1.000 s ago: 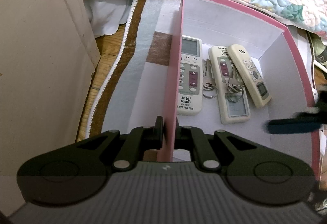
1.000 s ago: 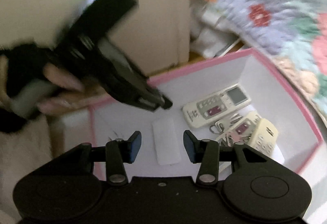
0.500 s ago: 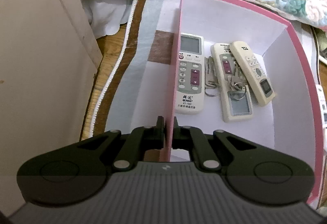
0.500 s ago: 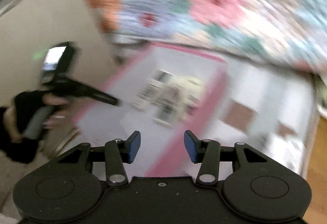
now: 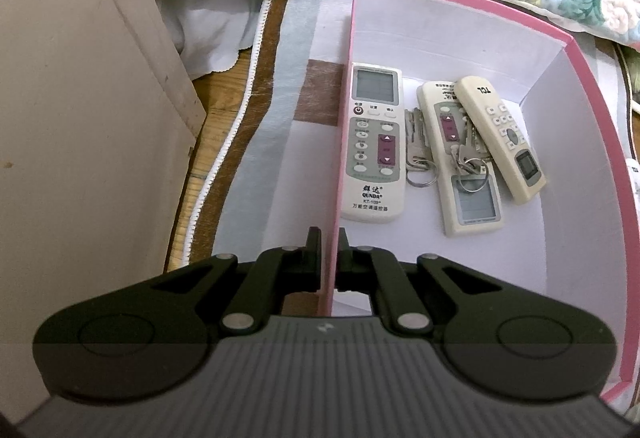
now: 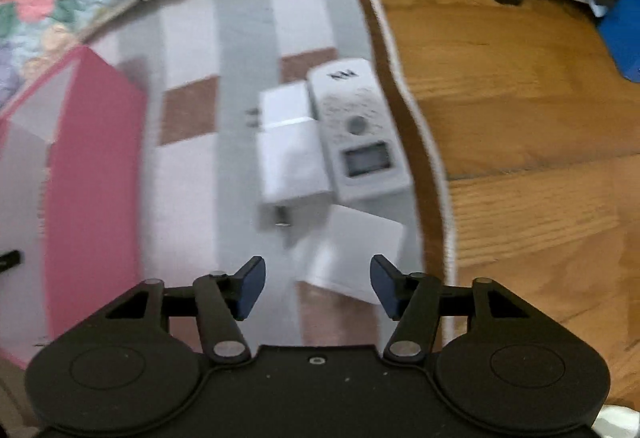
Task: Organize rigid objects
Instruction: 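Grasp the white charger plug on the rug with the right tool, then carry the charger plug into the box and lower it beside the card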
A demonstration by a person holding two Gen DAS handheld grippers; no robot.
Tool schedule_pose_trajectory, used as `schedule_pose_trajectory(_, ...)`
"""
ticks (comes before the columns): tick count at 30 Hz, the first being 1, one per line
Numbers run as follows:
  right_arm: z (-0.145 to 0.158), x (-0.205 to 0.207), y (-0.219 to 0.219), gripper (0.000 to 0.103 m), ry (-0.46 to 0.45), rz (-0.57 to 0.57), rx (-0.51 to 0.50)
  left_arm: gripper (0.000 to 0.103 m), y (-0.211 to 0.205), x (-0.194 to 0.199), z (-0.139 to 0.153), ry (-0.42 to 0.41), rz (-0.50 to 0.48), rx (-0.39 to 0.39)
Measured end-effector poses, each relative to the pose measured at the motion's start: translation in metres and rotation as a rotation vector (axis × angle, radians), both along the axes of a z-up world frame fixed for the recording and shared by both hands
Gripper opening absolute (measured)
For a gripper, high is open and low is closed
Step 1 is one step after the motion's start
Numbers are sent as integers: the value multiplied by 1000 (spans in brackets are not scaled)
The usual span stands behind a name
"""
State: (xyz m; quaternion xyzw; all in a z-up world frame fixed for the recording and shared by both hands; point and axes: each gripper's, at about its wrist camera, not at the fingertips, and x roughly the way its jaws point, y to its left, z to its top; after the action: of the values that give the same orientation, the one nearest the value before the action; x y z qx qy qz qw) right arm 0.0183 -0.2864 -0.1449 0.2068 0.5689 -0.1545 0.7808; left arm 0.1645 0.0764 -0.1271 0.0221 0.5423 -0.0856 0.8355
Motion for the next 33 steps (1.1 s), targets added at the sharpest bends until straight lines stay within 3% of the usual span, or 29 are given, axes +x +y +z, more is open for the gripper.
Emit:
schedule_pose_trajectory(12, -40, 15, -12, 67, 55, -19, -54, 6, 2, 1, -5, 13, 4, -4)
schedule_pose_trajectory(16, -37, 4, -5, 66, 35, -9, -112, 6, 0, 2, -7, 18, 7, 2)
schedule_pose_trajectory(18, -34, -1, -6, 66, 23, -15, -90, 6, 1, 2, -7, 20, 10, -5)
schedule_pose_trajectory(24, -2, -5, 14, 65, -41, 47, -70, 5, 0, 1, -5, 6, -3, 0)
schedule_pose_trajectory(33, 79, 11, 77, 65, -232, 242, -33, 5, 3, 0, -2, 6, 1, -21)
